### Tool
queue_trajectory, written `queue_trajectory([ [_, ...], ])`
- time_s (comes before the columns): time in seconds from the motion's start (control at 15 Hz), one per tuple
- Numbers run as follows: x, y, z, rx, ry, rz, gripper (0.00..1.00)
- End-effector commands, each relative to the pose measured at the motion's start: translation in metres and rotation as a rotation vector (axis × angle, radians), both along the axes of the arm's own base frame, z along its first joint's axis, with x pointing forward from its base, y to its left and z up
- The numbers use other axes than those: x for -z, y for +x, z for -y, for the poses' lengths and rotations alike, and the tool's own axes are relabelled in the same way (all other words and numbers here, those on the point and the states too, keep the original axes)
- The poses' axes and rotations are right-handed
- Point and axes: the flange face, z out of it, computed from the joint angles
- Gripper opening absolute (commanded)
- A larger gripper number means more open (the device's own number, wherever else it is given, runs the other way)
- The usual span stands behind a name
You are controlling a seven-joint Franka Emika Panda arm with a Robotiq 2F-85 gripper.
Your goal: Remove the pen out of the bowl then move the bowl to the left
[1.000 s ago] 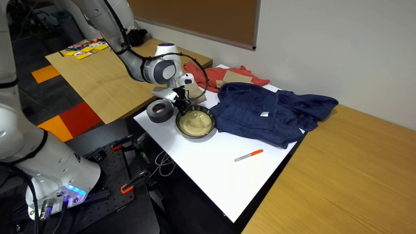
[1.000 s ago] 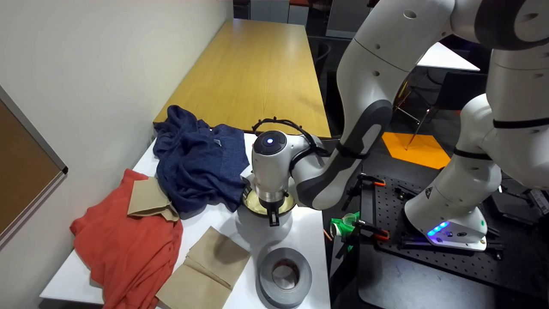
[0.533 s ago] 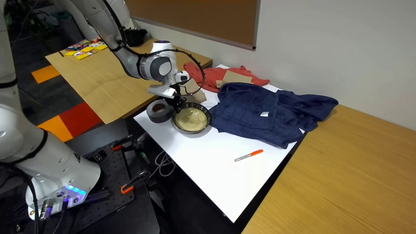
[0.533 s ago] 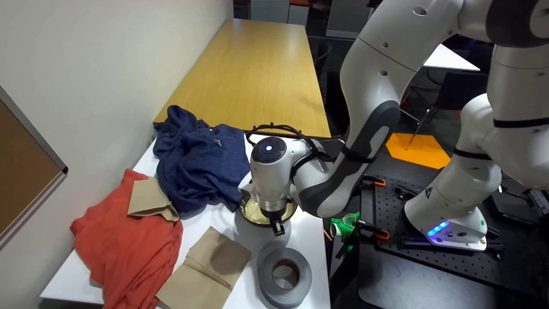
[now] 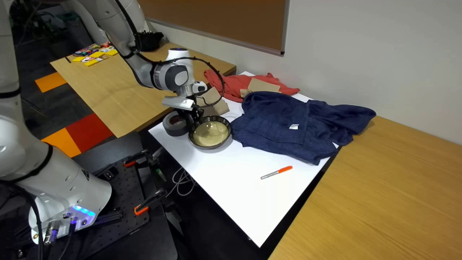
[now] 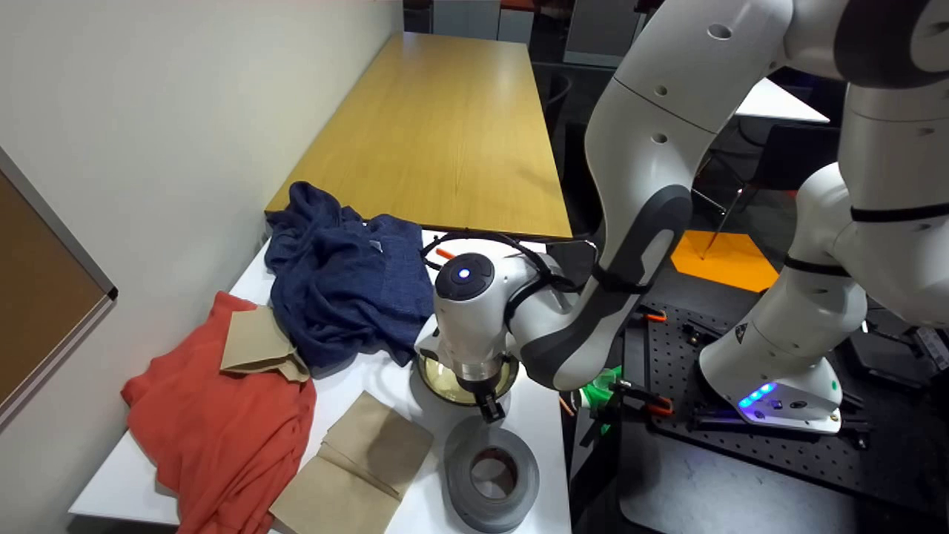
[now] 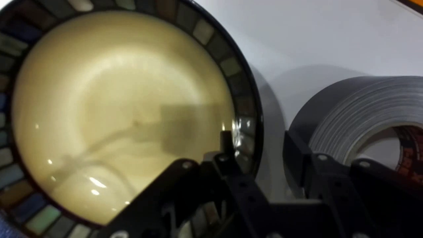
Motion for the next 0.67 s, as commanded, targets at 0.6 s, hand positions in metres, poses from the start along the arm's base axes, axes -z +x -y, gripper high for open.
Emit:
queue_trajectory([
  [0.6, -0.059, 0.0, 0.017, -0.007, 0.021, 0.063, 1.0],
])
